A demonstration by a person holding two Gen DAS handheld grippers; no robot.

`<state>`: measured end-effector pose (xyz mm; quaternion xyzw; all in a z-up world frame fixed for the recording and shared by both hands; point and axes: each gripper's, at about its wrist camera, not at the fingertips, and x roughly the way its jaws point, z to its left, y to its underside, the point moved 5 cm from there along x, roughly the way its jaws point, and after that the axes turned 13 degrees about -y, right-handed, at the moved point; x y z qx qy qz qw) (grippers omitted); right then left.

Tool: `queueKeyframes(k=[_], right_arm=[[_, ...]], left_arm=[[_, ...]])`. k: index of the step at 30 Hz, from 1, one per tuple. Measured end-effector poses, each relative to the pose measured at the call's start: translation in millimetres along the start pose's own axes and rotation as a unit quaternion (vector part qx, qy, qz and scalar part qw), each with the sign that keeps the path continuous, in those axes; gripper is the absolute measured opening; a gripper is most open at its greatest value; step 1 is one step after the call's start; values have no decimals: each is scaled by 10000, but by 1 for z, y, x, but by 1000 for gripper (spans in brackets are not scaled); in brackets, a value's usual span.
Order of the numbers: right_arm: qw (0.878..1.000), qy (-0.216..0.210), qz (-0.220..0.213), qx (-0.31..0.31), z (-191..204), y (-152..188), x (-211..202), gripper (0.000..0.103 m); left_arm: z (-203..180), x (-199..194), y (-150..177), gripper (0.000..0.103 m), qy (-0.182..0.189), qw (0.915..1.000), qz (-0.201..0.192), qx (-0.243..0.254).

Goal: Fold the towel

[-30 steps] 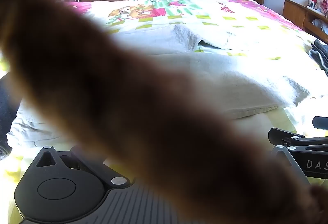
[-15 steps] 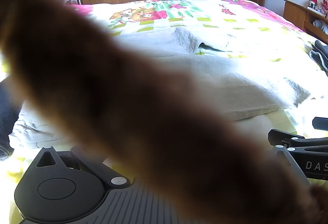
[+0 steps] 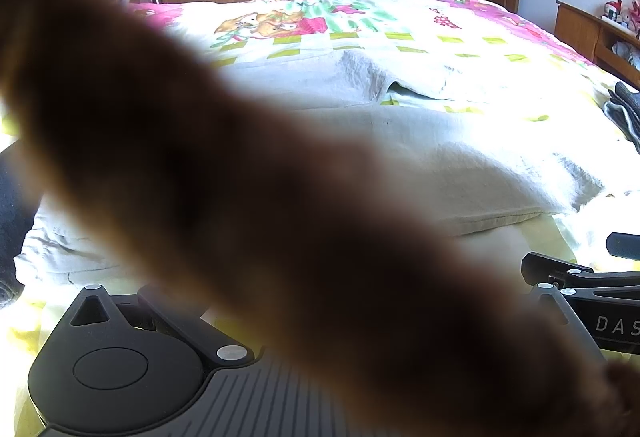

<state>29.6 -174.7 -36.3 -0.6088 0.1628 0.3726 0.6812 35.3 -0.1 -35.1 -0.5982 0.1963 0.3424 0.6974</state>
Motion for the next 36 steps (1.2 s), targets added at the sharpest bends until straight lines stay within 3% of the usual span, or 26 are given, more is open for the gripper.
queueKeyframes(k=[17, 36], right_arm=[[9998, -12, -88, 151, -4, -2, -6, 103], [9997, -60, -109, 222, -6, -3, -5, 103]], left_arm=[[-6, -7, -6, 102, 22, 9995, -309, 39], [-5, -6, -6, 103, 88, 9998, -165, -28]])
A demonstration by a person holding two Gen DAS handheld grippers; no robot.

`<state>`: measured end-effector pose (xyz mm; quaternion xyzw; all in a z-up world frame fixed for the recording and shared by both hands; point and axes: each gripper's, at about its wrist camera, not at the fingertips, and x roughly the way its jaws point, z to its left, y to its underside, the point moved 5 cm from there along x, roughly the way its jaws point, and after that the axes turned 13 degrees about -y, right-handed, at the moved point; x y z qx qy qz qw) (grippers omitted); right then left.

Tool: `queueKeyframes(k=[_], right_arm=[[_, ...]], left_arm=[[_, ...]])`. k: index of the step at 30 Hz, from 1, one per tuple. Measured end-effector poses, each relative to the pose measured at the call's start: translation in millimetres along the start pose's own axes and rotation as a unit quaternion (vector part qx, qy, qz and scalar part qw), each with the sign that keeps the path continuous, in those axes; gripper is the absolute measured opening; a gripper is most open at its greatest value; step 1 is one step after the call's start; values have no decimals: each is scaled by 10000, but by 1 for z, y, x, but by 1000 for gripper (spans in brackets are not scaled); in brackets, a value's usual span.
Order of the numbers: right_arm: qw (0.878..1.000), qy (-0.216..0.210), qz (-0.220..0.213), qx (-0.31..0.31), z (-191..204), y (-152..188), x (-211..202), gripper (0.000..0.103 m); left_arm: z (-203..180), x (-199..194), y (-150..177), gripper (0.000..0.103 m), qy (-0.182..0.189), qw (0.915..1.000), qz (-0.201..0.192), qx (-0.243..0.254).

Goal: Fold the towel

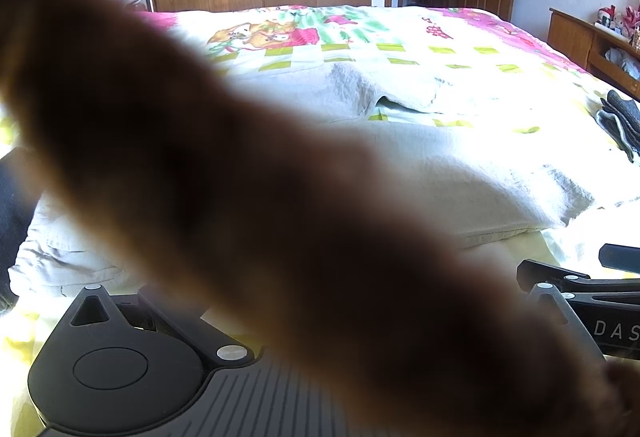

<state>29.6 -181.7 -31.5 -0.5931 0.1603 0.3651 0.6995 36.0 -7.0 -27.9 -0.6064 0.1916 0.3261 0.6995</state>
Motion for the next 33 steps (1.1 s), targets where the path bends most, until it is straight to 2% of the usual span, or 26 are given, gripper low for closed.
queueKeyframes(k=[6, 12, 15, 20, 23, 27, 31, 32, 33], right_arm=[[9999, -28, -46, 104, -3, -2, -3, 102], [9983, -52, -198, 551, -22, -14, -15, 99], [9952, -39, -339, 919, -46, -25, -26, 99], [9873, 397, -513, 1453, -110, -37, -45, 97], [9774, 731, -439, 1932, -160, -33, -51, 81], [9561, 864, -415, 2770, -220, -25, -48, 74], [9406, 710, -801, 3221, -249, -31, -46, 68], [9372, 707, -847, 3308, -255, -33, -44, 58], [9340, 742, -836, 3394, -262, -33, -42, 41]], left_arm=[[-3, -2, -5, 103, 33, 10000, -46, 13], [-25, -1, -27, 103, 408, 9989, -122, 169], [-49, 0, -41, 103, 746, 9966, -188, 309], [-104, 3, -64, 103, 1157, 9885, -554, 794], [-139, 8, -72, 103, 1370, 9823, -697, 1067], [-173, 20, -78, 103, 1640, 9775, -610, 1175], [-194, 24, -79, 103, 1864, 9721, -639, 1273], [-198, 25, -78, 103, 1877, 9710, -632, 1340], [-201, 26, -77, 103, 1883, 9701, -598, 1407]])
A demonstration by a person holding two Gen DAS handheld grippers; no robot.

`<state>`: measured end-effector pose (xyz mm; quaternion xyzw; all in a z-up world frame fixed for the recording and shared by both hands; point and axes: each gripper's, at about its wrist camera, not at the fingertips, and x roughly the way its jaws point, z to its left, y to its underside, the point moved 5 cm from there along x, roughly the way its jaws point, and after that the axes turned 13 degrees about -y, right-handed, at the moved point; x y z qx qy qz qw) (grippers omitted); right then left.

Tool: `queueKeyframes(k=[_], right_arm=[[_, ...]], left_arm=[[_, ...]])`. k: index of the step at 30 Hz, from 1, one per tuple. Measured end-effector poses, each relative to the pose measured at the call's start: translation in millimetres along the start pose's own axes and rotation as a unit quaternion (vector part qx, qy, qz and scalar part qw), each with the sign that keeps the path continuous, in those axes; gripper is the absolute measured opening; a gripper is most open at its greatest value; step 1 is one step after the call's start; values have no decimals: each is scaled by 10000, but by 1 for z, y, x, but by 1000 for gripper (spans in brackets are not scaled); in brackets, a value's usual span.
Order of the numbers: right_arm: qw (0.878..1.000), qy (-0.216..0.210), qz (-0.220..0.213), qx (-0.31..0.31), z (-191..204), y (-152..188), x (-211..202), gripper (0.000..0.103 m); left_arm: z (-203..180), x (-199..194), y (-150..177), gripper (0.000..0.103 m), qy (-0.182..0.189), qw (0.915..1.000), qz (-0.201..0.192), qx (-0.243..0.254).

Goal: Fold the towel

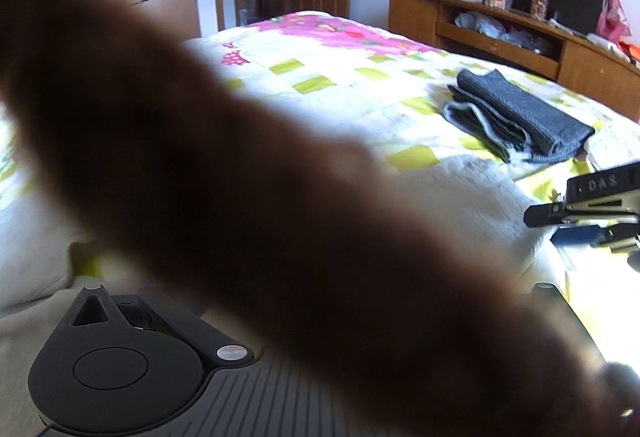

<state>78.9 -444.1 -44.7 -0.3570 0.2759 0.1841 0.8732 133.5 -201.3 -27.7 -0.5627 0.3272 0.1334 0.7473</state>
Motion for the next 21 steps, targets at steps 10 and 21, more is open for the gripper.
queueKeyframes(k=[10, 21], right_arm=[[9994, 164, -232, -186, -27, -38, -20, 21], [9656, 993, -522, -2344, 56, -16, -51, 27]], left_arm=[[-24, -9, 10, 99, 368, 9990, 126, 215], [113, -57, 48, 100, -589, 9982, 68, -41]])
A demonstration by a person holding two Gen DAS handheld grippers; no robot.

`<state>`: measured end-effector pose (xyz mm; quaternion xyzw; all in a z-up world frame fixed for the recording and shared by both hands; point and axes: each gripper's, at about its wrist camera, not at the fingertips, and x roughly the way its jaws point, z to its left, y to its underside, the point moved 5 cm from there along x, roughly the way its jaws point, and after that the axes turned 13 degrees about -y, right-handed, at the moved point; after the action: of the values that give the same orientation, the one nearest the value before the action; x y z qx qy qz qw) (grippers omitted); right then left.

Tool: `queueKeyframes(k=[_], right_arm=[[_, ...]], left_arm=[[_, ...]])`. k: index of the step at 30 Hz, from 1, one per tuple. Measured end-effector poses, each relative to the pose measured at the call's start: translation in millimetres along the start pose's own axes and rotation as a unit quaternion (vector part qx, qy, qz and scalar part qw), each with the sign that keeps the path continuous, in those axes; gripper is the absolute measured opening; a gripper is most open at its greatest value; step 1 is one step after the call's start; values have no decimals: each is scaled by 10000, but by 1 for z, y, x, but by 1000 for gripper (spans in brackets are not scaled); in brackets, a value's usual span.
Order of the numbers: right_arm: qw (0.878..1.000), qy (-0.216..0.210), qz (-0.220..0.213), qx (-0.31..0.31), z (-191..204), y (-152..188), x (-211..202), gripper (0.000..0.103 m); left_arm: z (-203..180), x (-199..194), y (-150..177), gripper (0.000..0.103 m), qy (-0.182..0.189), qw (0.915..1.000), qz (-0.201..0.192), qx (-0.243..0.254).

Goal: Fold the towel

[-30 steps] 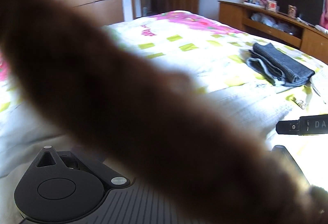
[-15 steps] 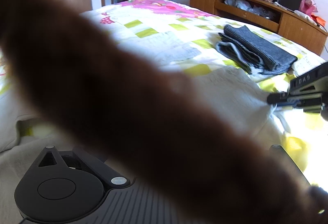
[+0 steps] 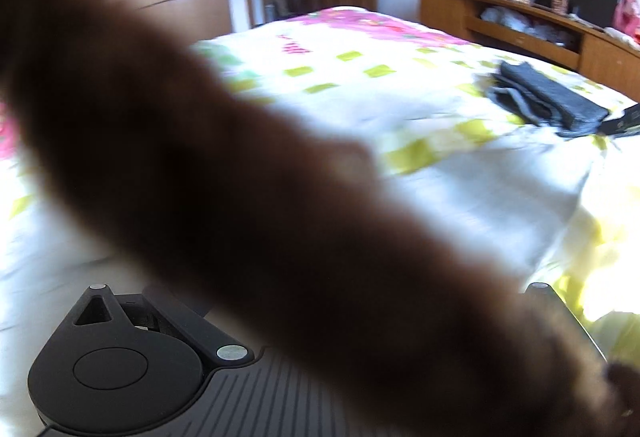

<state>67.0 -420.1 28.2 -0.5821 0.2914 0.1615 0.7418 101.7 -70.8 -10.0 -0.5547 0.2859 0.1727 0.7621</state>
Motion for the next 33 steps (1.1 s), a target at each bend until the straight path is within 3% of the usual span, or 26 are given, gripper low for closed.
queueKeyframes(k=[2, 4, 7, 10, 12, 15, 18, 21, 25, 27, 28, 29, 30, 32, 33], right_arm=[[9969, -629, 76, -459, 44, -9, 2, 28], [9844, -1454, 223, -966, 94, -20, 14, 29], [9507, -2515, 515, -1740, 177, -37, 52, 31], [9038, -3248, 900, -2638, 270, -49, 106, 33], [8700, -3533, 1070, -3269, 330, -52, 144, 38], [8288, -3734, 1376, -3934, 404, -50, 199, 49], [7958, -3833, 1711, -4365, 450, -46, 235, 54], [7718, -3890, 1933, -4644, 468, -44, 253, 60], [7604, -3747, 2346, -4759, 469, -44, 277, 66], [7657, -3592, 2489, -4719, 464, -43, 287, 64], [7678, -3568, 2475, -4711, 462, -42, 287, 59], [7683, -3574, 2465, -4703, 461, -40, 287, 45], [7667, -3592, 2476, -4709, 462, -38, 286, 29], [7646, -3580, 2383, -4800, 463, -34, 283, 23], [7662, -3566, 2307, -4822, 463, -34, 280, 21]], left_arm=[[43, 1, 3, 100, -230, 9997, 21, -63], [88, 6, 1, 100, -449, 9990, -25, -80], [158, 17, -5, 100, -939, 9954, -175, -83], [219, 42, -11, 100, -1191, 9927, -146, -153], [252, 67, -12, 99, -1494, 9888, 21, 27], [298, 102, -13, 99, -1726, 9844, 230, 245], [334, 130, -13, 99, -1823, 9819, 451, 250], [351, 156, -13, 100, -1529, 9847, 804, 210], [359, 178, -12, 94, -1159, 9872, 1095, 7], [360, 187, -9, 86, -1194, 9845, 1277, -113], [361, 189, -8, 79, -1187, 9842, 1299, -188], [360, 189, -7, 66, -1210, 9840, 1290, -221], [360, 188, -8, 59, -1240, 9838, 1275, -202], [356, 186, -9, 34, -1237, 9843, 1261, -61], [352, 186, -11, 28, -1200, 9851, 1232, 30]])
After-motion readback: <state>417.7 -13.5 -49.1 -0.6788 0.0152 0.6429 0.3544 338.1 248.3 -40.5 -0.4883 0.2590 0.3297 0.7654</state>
